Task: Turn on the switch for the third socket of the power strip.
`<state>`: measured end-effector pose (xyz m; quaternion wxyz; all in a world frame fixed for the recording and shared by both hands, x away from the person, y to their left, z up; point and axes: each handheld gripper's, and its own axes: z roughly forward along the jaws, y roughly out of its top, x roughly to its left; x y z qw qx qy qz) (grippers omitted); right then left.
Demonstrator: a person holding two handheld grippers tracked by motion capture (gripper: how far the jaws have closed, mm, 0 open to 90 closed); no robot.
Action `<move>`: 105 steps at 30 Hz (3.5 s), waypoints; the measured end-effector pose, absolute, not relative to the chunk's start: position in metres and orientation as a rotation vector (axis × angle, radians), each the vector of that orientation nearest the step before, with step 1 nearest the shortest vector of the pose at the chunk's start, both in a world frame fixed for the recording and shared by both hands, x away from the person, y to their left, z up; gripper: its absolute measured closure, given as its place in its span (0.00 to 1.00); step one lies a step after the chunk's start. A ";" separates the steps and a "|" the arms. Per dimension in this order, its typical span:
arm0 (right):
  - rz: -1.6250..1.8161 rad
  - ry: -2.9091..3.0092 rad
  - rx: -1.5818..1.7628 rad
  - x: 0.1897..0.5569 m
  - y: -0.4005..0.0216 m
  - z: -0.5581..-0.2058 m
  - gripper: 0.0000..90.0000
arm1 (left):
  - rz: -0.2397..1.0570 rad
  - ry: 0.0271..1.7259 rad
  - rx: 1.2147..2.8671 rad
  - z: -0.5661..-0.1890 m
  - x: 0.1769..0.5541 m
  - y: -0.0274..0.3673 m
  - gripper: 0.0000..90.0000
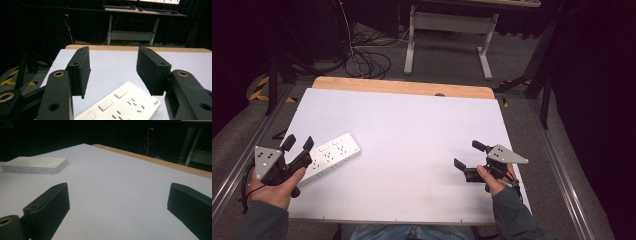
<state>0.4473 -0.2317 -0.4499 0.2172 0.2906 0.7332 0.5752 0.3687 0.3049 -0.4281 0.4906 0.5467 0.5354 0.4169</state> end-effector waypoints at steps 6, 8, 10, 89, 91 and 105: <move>1.589 2.039 0.803 0.447 -0.232 -0.450 0.05 | 0.993 1.323 1.357 -0.428 0.370 0.307 0.62; 1.589 2.042 0.807 0.447 -0.232 -0.450 0.05 | 0.987 1.327 1.362 -0.428 0.370 0.308 0.65; 1.591 2.043 0.800 0.447 -0.232 -0.450 0.05 | 0.983 1.327 1.366 -0.428 0.369 0.309 0.67; 1.571 2.050 0.799 0.445 -0.233 -0.451 0.05 | 0.976 1.257 1.464 -0.425 0.375 0.313 1.00; 1.571 2.050 0.799 0.445 -0.233 -0.451 0.05 | 0.977 1.260 1.472 -0.425 0.376 0.313 1.00; 1.558 2.054 0.800 0.444 -0.234 -0.453 0.05 | 0.991 1.264 1.496 -0.424 0.389 0.308 1.00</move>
